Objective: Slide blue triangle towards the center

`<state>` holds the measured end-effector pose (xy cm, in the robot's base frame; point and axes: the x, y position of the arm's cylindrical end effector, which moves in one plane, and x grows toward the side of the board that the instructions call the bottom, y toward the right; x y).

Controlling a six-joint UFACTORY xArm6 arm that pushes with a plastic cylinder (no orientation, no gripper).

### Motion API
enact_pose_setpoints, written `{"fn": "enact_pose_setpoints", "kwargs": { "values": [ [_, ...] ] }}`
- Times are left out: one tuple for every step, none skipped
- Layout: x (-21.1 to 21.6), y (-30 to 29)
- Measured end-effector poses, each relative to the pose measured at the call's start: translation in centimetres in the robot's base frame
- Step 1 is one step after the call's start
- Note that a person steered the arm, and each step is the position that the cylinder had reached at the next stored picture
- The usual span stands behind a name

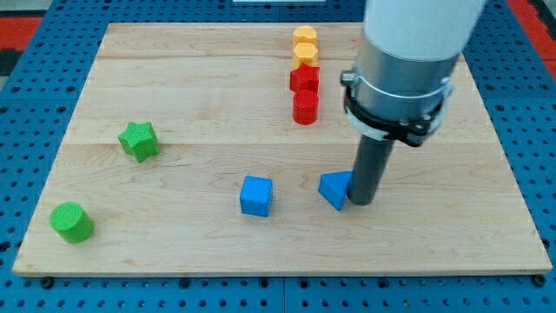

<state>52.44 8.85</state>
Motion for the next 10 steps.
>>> {"fn": "enact_pose_setpoints", "kwargs": {
  "values": [
    [-1.3, -3.7],
    [-1.3, -8.7],
    [-1.3, -11.6],
    [-2.1, -13.9],
    [-3.9, -14.8],
    [-4.1, -16.4],
    [-1.4, -18.9],
    [-4.0, -20.0],
    [-7.3, -20.0],
    [-8.7, -20.0]
  ]
}}
